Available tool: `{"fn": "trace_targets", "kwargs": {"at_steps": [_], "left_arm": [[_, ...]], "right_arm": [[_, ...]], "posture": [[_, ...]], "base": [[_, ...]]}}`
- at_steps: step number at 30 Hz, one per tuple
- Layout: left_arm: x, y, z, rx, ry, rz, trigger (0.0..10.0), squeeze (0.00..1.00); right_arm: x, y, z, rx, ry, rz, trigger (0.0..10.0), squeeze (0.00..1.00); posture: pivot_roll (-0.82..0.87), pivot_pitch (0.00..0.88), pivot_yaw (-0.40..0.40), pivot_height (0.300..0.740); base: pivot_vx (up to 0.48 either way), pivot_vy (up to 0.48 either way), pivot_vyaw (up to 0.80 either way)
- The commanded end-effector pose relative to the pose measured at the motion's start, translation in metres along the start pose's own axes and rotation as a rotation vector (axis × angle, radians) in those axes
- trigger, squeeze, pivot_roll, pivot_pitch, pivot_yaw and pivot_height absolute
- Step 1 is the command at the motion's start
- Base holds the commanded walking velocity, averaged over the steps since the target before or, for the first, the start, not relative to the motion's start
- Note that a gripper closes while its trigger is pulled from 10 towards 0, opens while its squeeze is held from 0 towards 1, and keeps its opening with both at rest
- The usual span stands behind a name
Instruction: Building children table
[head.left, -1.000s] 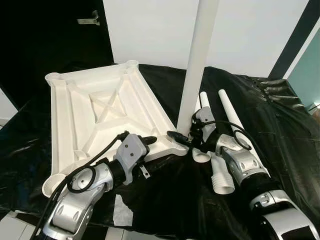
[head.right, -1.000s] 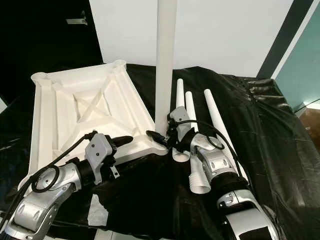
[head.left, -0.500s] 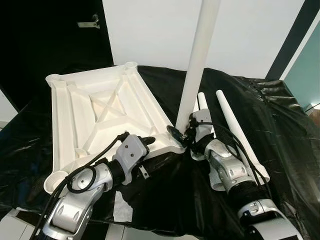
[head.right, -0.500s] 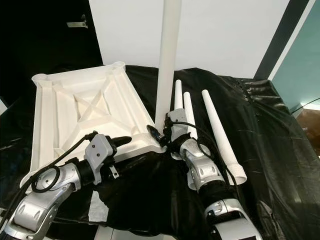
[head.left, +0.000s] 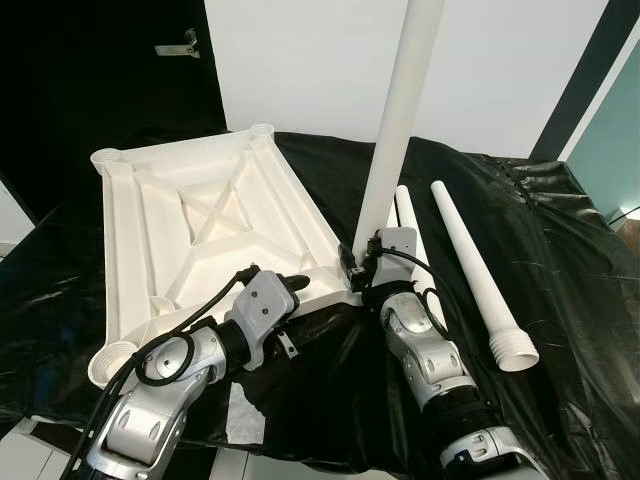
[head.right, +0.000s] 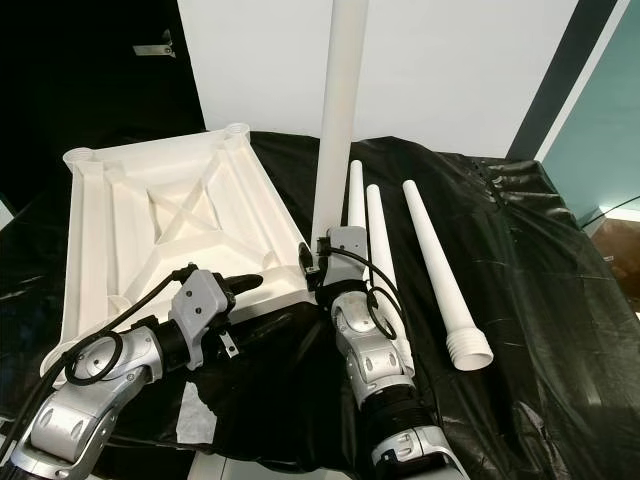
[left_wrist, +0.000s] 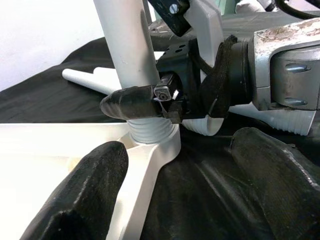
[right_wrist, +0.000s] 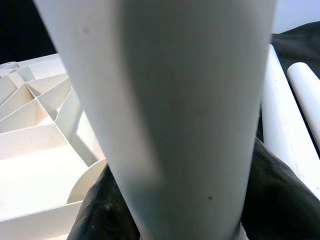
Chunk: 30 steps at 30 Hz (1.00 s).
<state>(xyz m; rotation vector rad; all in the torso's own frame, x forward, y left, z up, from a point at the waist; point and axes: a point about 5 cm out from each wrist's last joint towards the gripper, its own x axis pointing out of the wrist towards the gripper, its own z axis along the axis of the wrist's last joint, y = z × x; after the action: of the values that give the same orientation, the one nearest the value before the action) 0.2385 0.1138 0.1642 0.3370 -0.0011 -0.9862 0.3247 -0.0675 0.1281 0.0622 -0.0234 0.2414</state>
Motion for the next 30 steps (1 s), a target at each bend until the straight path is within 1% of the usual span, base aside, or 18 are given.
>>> {"fn": "trace_targets", "kwargs": {"at_steps": [1,4,8,9,10,11,16,19,20,22,23,27,30], "left_arm": [[-0.001,0.002,-0.006,0.006,0.029,0.013,10.0,0.00],[-0.002,0.005,-0.008,0.017,0.044,0.032,10.0,0.00],[-0.003,0.005,-0.009,0.018,0.049,0.033,10.0,0.00],[-0.003,0.005,-0.009,0.019,0.053,0.034,10.0,0.00],[-0.003,0.005,-0.010,0.019,0.057,0.036,10.0,0.00],[-0.004,0.006,-0.011,0.021,0.065,0.039,10.0,0.00],[-0.004,0.008,-0.015,0.017,0.089,0.052,10.0,0.00],[-0.005,0.012,-0.022,-0.006,0.139,0.076,10.0,0.00],[-0.006,0.013,-0.026,-0.022,0.170,0.084,10.0,0.00],[-0.007,0.014,-0.029,-0.032,0.189,0.088,10.0,0.00],[-0.007,0.015,-0.032,-0.046,0.213,0.096,10.0,0.00],[-0.009,0.019,-0.045,-0.092,0.301,0.142,10.0,0.00],[-0.010,0.025,-0.050,-0.099,0.339,0.183,10.0,0.00]], "right_arm": [[-0.003,-0.005,-0.009,0.020,0.044,-0.027,10.0,0.00],[-0.005,-0.009,-0.007,0.021,0.027,-0.027,10.0,0.00],[-0.006,-0.012,-0.003,0.015,0.005,-0.026,10.0,0.00],[-0.007,-0.013,-0.001,0.012,-0.008,-0.019,10.0,0.81],[-0.007,-0.013,0.000,0.011,-0.017,-0.014,10.0,0.81],[-0.008,-0.013,0.002,0.021,-0.023,0.007,10.0,1.00],[-0.012,-0.014,0.006,0.033,-0.053,0.056,10.0,1.00],[-0.017,-0.017,0.009,0.027,-0.078,0.081,10.0,1.00],[-0.019,-0.018,0.010,0.025,-0.084,0.092,10.0,0.76],[-0.021,-0.019,0.011,0.025,-0.087,0.100,10.0,0.76],[-0.022,-0.021,0.011,0.027,-0.089,0.100,10.0,0.00],[-0.027,-0.026,0.010,0.023,-0.082,0.088,10.0,0.00],[-0.029,-0.027,0.010,0.022,-0.078,0.081,10.0,0.00]], "posture": [[0.09,0.000,-0.053,0.740],[0.09,0.000,-0.054,0.740],[0.09,0.000,-0.053,0.740],[0.09,0.000,-0.052,0.740],[0.09,0.000,-0.052,0.740],[0.09,0.000,-0.050,0.740],[0.09,0.000,-0.049,0.740],[0.09,0.000,-0.046,0.740],[0.08,0.000,-0.045,0.740],[0.08,0.000,-0.045,0.740],[0.08,0.000,-0.044,0.740],[0.08,0.000,-0.040,0.740],[0.07,0.000,-0.035,0.740]], "base": [[0.000,0.000,0.00],[0.000,0.000,0.00],[0.000,0.000,0.00],[0.000,0.000,0.00],[0.000,0.000,0.00],[0.000,0.000,0.00],[0.000,0.000,0.00],[0.000,0.000,0.00],[0.000,0.000,0.00],[0.000,0.000,0.00],[0.000,0.000,0.00],[0.000,0.000,0.00],[0.000,0.000,0.00]]}}
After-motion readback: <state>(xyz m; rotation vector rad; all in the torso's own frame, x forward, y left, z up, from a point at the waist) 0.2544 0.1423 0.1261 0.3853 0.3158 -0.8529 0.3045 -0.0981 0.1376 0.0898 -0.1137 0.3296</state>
